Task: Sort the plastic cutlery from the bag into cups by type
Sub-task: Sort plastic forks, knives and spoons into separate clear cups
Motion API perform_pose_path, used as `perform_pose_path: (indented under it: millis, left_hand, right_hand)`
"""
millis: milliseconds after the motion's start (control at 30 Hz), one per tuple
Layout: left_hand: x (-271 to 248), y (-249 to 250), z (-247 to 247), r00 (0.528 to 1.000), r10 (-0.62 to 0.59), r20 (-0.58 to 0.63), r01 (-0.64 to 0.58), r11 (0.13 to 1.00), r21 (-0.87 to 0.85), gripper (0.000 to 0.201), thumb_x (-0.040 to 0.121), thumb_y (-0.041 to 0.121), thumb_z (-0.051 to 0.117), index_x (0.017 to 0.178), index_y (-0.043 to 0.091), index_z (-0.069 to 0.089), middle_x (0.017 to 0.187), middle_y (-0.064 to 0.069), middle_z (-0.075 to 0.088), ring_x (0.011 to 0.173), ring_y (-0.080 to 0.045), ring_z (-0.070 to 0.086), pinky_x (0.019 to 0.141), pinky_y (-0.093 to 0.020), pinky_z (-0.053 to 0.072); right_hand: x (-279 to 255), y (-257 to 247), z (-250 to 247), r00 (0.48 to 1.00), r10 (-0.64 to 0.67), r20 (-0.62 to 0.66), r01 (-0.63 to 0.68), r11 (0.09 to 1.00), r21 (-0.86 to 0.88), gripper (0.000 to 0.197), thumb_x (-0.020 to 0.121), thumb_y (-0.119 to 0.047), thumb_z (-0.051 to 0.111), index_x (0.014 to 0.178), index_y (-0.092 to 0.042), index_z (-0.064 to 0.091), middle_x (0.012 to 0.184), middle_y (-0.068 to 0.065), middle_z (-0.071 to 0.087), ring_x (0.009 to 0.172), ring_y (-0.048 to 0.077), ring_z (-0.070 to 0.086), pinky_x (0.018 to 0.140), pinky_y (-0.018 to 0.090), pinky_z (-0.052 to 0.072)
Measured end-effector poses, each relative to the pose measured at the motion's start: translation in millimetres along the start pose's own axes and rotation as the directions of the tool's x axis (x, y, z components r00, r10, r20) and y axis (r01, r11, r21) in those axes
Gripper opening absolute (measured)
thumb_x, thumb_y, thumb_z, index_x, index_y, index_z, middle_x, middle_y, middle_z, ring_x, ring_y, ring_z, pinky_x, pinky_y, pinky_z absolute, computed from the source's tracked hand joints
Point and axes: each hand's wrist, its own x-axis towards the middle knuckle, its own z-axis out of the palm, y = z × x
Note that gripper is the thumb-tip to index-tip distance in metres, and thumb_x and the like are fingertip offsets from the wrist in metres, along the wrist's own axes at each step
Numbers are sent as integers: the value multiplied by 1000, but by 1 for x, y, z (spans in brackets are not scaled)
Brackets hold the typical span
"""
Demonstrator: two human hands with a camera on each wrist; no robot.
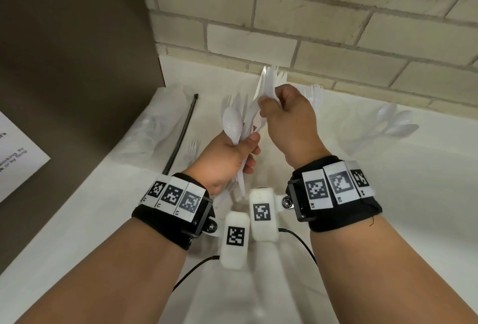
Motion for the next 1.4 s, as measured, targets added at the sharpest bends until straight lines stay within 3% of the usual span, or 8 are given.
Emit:
perform_pose_path:
  millis: [167, 300, 433, 633, 900, 1067, 1267, 1400]
  left_hand:
    - [-2, -5, -2, 1000, -4, 7, 4, 1000, 23, 22, 98, 21, 51, 79, 10, 57, 69, 0, 55, 52, -16, 44, 50, -29, 40]
    - [-3, -7, -7, 999, -44, -2, 44, 999, -24, 24, 98, 24, 51, 82, 8, 59, 65, 5, 60, 56, -18, 48, 57, -31, 42]
    - [-4, -4, -10, 997, -78, 25, 80, 990, -119, 20, 96, 23, 54, 97, 7, 65, 79, 0, 69, 62, -15, 60, 56, -27, 49]
    - [-5, -1, -9, 995, -59, 76, 60, 998, -20, 15, 95, 22, 54, 96, 13, 67, 82, 4, 73, 60, -11, 61, 67, -33, 49]
    - [-5, 0, -8, 996, -14, 85, 5, 995, 104, 15, 98, 18, 51, 100, 15, 65, 81, 3, 69, 58, -12, 57, 65, -32, 49]
    - [-6, 1, -8, 996, -17, 89, 9, 996, 83, 12, 97, 18, 51, 96, 16, 63, 80, 3, 69, 57, -11, 59, 65, -31, 50]
    - [-7, 0, -8, 990, 8, 140, -23, 994, 106, 13, 97, 15, 51, 91, 13, 62, 76, 5, 68, 58, -8, 61, 62, -27, 53]
    - [-7, 1, -7, 989, 26, 148, -52, 984, 173, 24, 98, 19, 50, 81, 9, 64, 58, 9, 62, 55, -9, 55, 53, -24, 48]
  right_hand:
    - [0, -12, -5, 981, 39, -191, 18, 957, 290, 8, 97, -13, 43, 90, -16, 43, 71, -1, 71, 51, 2, 54, 57, 24, 42]
    - [5, -26, -21, 946, -32, -323, 149, 926, 346, 6, 99, -17, 41, 94, -19, 41, 65, -3, 57, 53, 12, 54, 54, 27, 46]
    - [11, -18, -23, 996, -1, -94, 17, 986, 168, 17, 91, -33, 62, 94, -21, 51, 70, -6, 51, 53, 12, 46, 52, 28, 41]
    - [3, -1, -12, 983, 134, 125, -146, 985, 89, 16, 76, -17, 77, 88, -18, 67, 76, -5, 68, 64, 5, 63, 58, 19, 46]
    - [5, -5, -8, 991, 119, 67, -122, 991, 46, 8, 86, -21, 67, 83, -14, 65, 69, -1, 61, 62, 12, 55, 56, 24, 43]
    - [6, -4, -8, 999, 19, -34, -20, 1000, -16, 28, 86, -25, 68, 88, 3, 68, 88, 22, 69, 74, 28, 63, 69, 35, 53]
    - [4, -4, -9, 995, 28, 99, -16, 993, -113, 28, 91, -21, 61, 88, 7, 56, 79, 21, 54, 70, 20, 49, 63, 29, 41]
    - [5, -3, -10, 999, 33, 19, -33, 999, -10, 35, 86, -24, 66, 93, 11, 61, 97, 31, 63, 79, 38, 60, 72, 42, 52]
